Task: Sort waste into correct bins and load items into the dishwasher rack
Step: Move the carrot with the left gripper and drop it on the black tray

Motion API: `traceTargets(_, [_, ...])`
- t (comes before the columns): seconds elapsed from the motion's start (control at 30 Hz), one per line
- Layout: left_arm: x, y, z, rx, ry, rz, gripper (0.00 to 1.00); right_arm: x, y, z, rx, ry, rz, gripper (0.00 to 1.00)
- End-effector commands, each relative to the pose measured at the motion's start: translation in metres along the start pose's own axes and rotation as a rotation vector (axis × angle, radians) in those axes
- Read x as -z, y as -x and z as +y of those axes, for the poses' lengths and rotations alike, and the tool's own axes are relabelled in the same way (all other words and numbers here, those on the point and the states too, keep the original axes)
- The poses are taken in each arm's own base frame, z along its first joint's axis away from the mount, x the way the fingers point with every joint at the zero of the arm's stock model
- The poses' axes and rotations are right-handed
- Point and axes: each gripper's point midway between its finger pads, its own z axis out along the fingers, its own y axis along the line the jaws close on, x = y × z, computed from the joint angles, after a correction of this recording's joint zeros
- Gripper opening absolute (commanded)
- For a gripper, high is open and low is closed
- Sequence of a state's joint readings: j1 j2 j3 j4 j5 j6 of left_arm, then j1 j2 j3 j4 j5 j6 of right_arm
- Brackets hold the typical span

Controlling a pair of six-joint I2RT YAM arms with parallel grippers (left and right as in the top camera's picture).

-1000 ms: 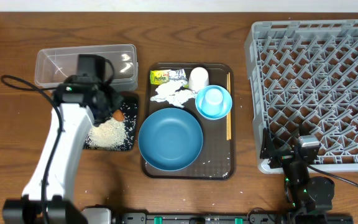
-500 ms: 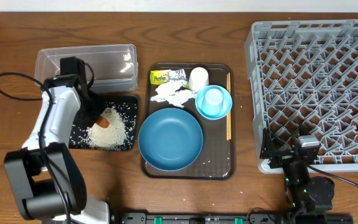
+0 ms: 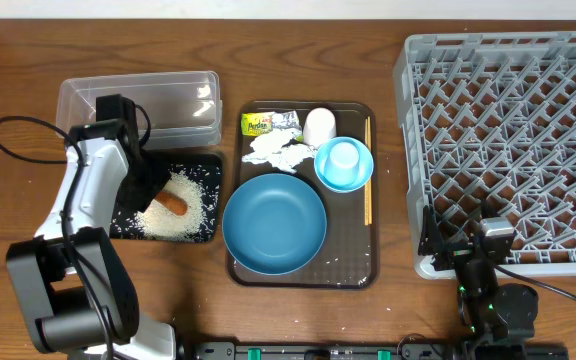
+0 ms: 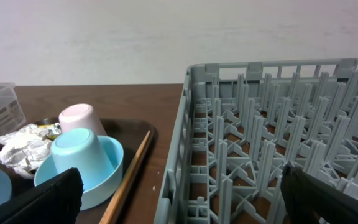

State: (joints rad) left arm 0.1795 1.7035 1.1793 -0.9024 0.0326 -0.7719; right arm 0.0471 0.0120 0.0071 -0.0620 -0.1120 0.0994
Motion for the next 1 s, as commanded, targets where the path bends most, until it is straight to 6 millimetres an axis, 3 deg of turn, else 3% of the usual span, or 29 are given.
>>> traceTargets(0.0, [0.027,-0.004,-0.013,-0.072,-0.111,-0.009,0.41,0.0,0.0,-0.005,-0.013,-0.02,-0.003,0.99])
traceTargets(0.23, [0.101,-0.035,-0.038,-0.231,-0.385,-0.066,0.43,0.0,0.0,-0.005,-0.013,-0.02,-0.003,0.99])
traceTargets(0.3, [0.12,-0.052,-0.048,-0.359,-0.457,-0.089,0.5,0.0,0.0,-0.005,-0.013,-0.02,-0.003,0.99])
traceTargets(0.37, [0.135,-0.073,-0.058,-0.511,-0.519,-0.109,0.74,0.0,0.0,-0.005,-0.013,-0.02,-0.003,0.99])
traceTargets(0.53, [0.15,-0.128,-0.081,-0.767,-0.6,-0.102,0.8,0.0,0.0,-0.005,-0.013,-0.02,-0.003,0.99])
traceTargets(0.67, [0.15,-0.156,-0.1,-0.904,-0.616,-0.134,0.87,0.0,0.0,-0.005,-0.013,-0.02,-0.003,0.99])
traceTargets(0.83, [0.143,-0.136,-0.102,-0.903,-0.49,-0.292,0.91,0.0,0.0,-0.005,-0.013,-0.02,-0.003,0.99])
traceTargets(0.97, [0.135,-0.083,-0.068,-0.668,-0.271,-0.421,0.92,0.0,0.0,-0.005,-0.013,-0.02,-0.003,0.99])
